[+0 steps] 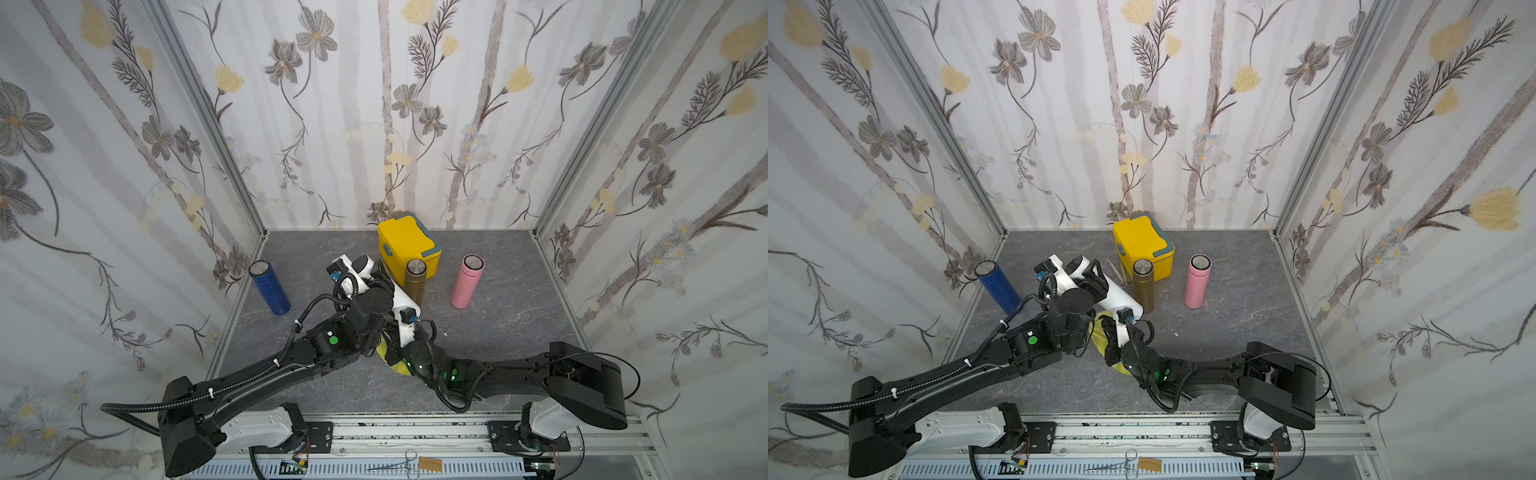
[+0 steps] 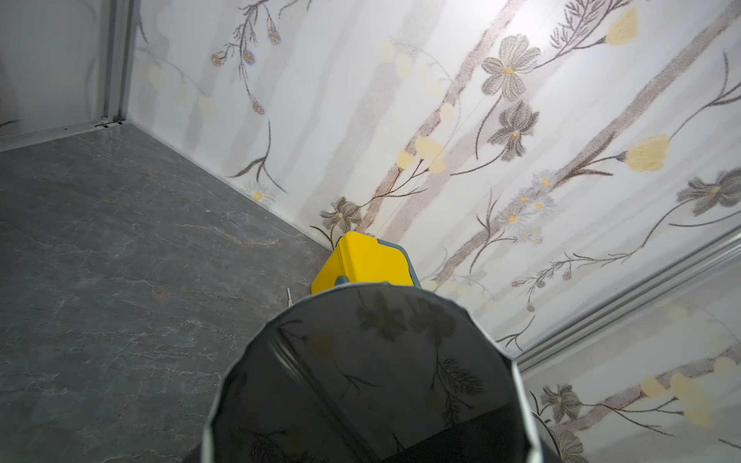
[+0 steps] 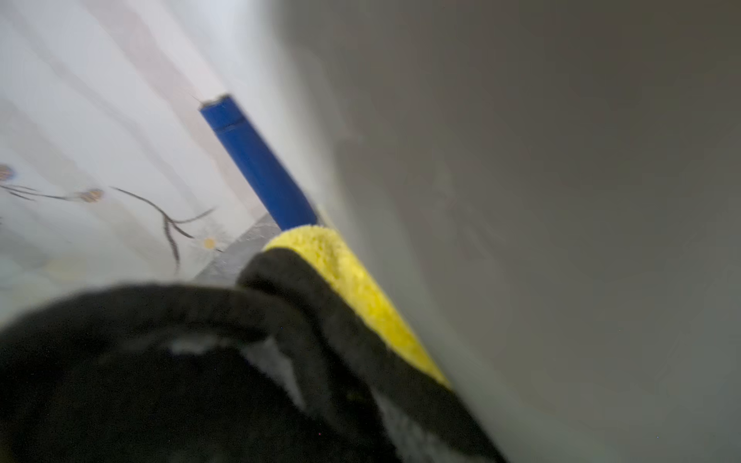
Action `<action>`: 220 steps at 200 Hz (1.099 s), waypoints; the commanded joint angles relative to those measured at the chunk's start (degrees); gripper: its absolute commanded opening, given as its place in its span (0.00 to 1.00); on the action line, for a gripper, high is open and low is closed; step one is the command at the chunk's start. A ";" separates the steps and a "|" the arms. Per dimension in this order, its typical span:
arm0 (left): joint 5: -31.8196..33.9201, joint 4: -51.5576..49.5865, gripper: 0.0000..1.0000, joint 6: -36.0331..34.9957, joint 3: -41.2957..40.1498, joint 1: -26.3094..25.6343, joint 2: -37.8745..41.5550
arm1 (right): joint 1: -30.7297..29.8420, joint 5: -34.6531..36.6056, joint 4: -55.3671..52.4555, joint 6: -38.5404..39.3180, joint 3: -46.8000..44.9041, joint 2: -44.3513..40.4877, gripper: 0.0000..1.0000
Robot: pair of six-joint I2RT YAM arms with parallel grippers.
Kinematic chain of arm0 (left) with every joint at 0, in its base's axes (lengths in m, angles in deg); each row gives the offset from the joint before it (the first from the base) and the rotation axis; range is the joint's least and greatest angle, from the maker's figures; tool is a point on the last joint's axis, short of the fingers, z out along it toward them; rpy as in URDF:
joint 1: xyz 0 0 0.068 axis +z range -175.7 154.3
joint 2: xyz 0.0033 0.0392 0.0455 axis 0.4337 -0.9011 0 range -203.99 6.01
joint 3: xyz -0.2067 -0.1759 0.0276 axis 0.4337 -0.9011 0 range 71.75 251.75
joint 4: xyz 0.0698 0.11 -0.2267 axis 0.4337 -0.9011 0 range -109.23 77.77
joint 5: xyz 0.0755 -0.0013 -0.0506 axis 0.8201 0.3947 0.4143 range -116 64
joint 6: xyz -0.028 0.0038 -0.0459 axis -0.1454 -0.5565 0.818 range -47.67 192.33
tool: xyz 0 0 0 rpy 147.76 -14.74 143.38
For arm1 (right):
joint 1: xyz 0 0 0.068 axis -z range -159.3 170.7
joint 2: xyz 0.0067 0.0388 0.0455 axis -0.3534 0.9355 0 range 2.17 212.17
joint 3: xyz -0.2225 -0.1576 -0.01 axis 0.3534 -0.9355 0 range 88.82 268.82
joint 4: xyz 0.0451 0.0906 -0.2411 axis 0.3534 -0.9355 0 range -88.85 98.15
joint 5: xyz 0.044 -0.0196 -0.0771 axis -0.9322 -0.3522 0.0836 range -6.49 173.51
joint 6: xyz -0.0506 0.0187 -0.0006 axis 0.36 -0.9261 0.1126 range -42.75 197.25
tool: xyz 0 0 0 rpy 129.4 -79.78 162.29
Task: Wipe the surface of the thermos
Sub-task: Wipe the dirt from the surface of the thermos.
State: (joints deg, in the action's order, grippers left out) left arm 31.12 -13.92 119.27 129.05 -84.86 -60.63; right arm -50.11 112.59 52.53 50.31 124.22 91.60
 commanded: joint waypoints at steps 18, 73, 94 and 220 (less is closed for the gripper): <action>2.61 -2.58 0.00 7.37 0.81 -0.25 0.19 | -0.12 2.10 4.66 0.22 3.66 -0.49 0.00; 6.44 -10.01 0.00 14.94 2.83 -0.41 -0.59 | -0.07 11.67 8.16 -0.64 10.43 3.77 0.00; 9.53 -16.65 0.00 20.47 5.12 -0.35 -1.78 | -0.14 15.19 10.24 -2.72 4.69 3.58 0.00; 11.52 -26.26 0.00 29.41 7.65 -0.33 -2.54 | -2.58 17.07 19.05 4.93 13.18 9.55 0.00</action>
State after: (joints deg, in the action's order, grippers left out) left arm 40.85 -35.69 149.52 136.78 -85.23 -63.27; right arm -52.84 126.84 64.66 54.77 136.87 99.84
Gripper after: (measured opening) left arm 0.617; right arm 0.087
